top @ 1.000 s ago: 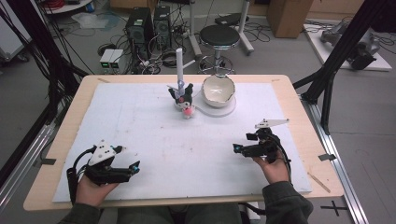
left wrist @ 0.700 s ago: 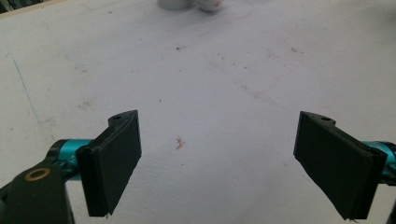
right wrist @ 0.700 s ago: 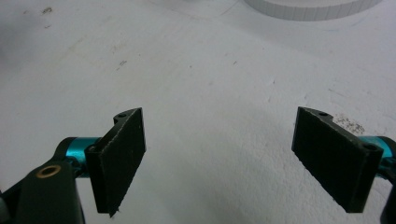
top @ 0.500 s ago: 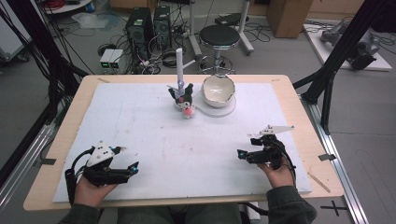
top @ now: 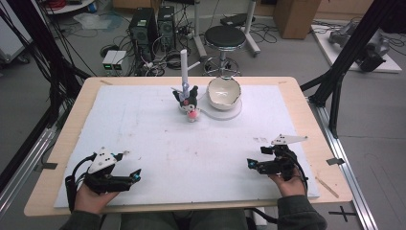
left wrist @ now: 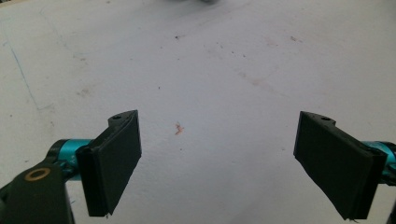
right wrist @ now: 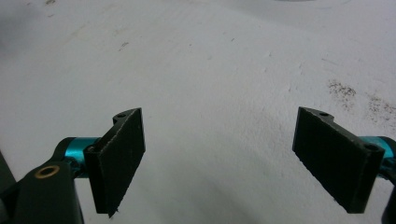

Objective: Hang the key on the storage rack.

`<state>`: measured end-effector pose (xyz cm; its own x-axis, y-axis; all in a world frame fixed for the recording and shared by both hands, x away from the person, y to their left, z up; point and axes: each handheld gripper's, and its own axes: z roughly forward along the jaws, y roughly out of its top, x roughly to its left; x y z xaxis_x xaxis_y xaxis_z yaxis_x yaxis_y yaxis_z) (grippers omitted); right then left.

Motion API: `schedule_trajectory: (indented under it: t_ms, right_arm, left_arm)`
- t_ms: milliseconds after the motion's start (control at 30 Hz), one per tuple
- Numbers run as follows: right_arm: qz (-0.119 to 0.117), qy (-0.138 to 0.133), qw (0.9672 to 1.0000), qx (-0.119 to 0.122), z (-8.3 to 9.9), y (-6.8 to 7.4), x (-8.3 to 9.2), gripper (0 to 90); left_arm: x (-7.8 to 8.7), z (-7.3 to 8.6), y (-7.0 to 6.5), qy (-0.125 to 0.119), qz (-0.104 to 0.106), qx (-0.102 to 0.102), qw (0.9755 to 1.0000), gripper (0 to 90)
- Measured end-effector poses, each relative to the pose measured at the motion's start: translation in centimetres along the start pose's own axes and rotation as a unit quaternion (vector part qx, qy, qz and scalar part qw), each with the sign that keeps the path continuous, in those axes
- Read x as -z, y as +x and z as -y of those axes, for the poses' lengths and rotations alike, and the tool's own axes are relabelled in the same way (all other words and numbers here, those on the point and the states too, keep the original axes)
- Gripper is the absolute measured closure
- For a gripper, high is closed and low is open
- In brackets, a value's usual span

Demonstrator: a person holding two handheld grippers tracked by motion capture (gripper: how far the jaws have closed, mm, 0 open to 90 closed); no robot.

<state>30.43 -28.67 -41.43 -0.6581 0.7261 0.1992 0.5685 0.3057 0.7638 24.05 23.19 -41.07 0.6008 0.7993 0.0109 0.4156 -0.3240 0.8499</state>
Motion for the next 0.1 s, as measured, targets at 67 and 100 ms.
schedule_trajectory:
  t_ms: [67, 100]
  right_arm:
    - [-0.001, -0.001, 1.0, -0.003, 0.17, 0.08, 0.07, 16.1]
    - [0.001, -0.002, 1.0, 0.001, 0.24, 0.09, 0.07, 16.1]
  left_arm:
    - [-0.05, 0.01, -0.01, 0.003, 0.001, -0.002, 1.0, 15.4]
    - [-0.11, 0.02, -0.06, 0.003, 0.001, -0.002, 1.0, 15.4]
